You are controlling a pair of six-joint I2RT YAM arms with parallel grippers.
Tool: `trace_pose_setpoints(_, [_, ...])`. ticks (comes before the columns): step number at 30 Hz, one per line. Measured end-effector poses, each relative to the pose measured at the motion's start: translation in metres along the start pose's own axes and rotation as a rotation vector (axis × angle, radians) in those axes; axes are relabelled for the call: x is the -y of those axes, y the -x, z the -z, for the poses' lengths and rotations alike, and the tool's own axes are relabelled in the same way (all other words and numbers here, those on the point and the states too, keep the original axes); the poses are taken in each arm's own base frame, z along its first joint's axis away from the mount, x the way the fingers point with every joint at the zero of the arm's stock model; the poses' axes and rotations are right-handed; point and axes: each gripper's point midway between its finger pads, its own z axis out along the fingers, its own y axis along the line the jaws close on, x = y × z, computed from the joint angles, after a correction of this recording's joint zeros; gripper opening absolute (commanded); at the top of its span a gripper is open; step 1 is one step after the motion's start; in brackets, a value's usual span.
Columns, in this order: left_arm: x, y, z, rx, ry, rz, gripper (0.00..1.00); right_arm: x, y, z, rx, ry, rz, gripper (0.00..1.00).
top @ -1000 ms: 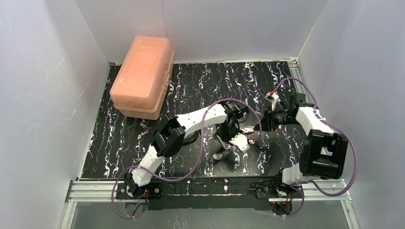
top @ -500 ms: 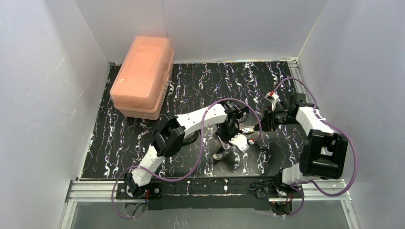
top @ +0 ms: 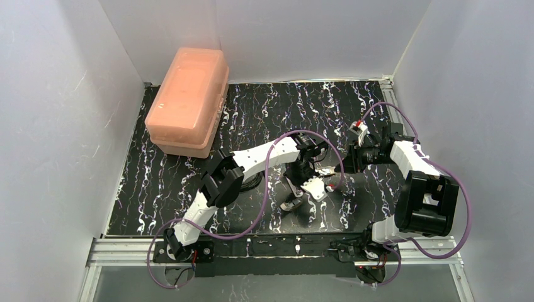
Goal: Load the staples into the stapler
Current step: Install the staple into the stapler.
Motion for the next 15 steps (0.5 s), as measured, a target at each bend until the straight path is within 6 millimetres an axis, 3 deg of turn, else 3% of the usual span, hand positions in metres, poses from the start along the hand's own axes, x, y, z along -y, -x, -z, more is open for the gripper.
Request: trace_pose_setpoints(15, [-0.0004, 0.0024, -0.0005, 0.018, -0.004, -0.033, 0.00, 0.0003, 0.0001, -0.0001, 0.000, 0.000, -0.001, 0.35])
